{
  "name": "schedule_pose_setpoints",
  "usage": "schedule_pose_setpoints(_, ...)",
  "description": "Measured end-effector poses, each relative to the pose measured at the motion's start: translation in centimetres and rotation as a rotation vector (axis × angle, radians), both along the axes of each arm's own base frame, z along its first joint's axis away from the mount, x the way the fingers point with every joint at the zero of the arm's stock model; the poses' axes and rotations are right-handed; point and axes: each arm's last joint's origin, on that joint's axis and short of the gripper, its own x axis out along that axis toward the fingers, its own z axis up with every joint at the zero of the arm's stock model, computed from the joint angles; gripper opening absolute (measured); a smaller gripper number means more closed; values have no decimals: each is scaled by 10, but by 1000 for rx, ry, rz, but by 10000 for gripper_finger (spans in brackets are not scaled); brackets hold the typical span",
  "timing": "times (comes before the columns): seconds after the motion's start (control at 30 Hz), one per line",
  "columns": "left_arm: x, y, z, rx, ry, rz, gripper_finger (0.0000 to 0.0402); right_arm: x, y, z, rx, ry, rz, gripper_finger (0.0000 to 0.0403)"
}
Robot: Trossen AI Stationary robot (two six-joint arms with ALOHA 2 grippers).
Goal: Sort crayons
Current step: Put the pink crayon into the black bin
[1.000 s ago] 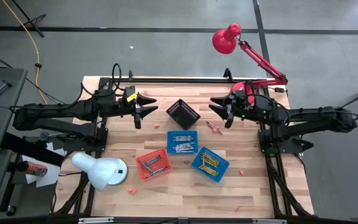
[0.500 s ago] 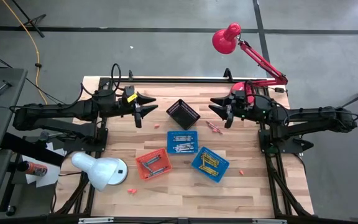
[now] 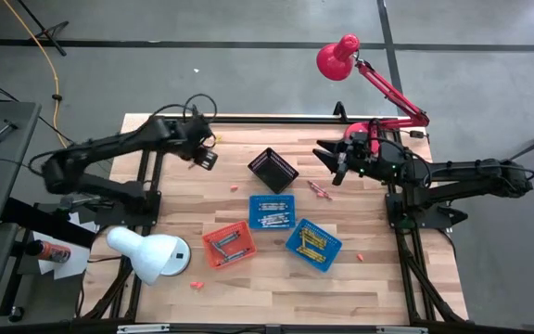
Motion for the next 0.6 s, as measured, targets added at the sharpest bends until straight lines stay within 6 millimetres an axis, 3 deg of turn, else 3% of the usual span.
schedule_pose_setpoints(0.2,-3,29,-43,-172,307,19,154,0,0,-1,46,-2,2,184)
schedule_pose_setpoints(0.37,4,47,-69,-253,374,-91,154,0,0,-3,55,11,3,184)
schedule_pose_setpoints(0.6,0,68,-94,-353,399,-105,154,0,0,-4,56,17,5,184)
